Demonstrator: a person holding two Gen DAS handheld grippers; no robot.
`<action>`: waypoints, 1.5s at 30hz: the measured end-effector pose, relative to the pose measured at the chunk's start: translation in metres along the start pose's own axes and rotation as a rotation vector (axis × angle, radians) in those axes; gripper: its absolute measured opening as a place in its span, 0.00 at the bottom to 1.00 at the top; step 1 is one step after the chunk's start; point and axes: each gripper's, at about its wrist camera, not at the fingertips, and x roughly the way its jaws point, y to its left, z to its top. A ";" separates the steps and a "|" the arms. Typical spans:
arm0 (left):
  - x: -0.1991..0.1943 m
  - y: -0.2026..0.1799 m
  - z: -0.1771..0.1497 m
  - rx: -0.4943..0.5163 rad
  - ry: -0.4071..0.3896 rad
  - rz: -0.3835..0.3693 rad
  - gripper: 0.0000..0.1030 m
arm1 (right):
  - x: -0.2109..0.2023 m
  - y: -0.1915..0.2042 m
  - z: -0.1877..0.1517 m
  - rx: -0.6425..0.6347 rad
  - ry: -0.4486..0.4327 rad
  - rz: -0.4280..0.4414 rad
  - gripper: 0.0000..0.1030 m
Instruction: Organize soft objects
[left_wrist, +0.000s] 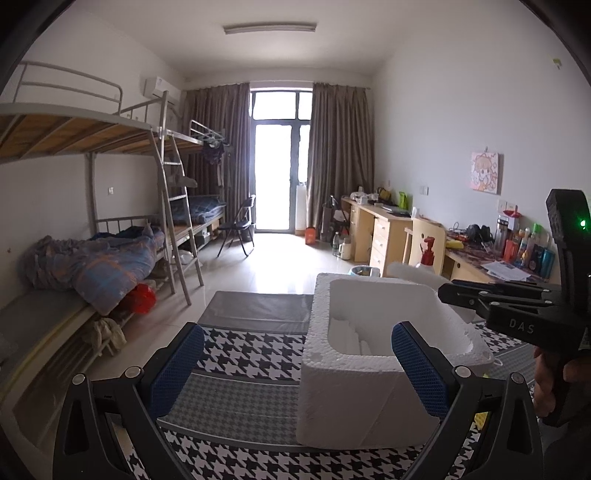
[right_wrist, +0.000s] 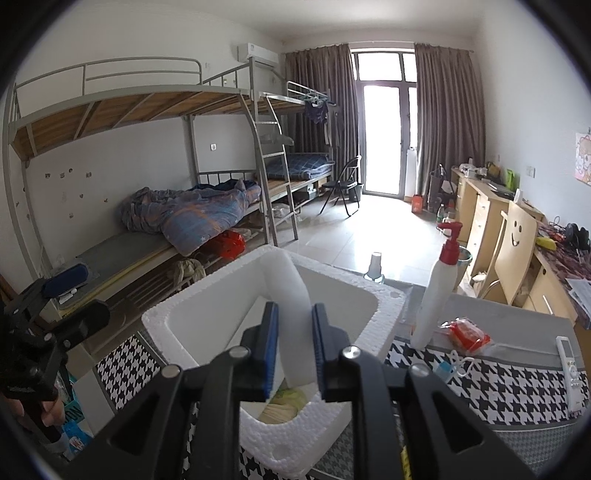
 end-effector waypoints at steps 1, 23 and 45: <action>0.000 0.001 0.000 -0.002 -0.002 0.002 0.99 | 0.001 0.001 0.000 -0.002 0.001 0.003 0.19; 0.003 0.005 -0.011 -0.003 0.010 0.086 0.99 | 0.004 0.003 -0.001 0.003 -0.027 -0.002 0.79; -0.011 -0.017 -0.015 0.006 0.015 0.049 0.99 | -0.029 -0.006 -0.014 -0.011 -0.072 -0.010 0.82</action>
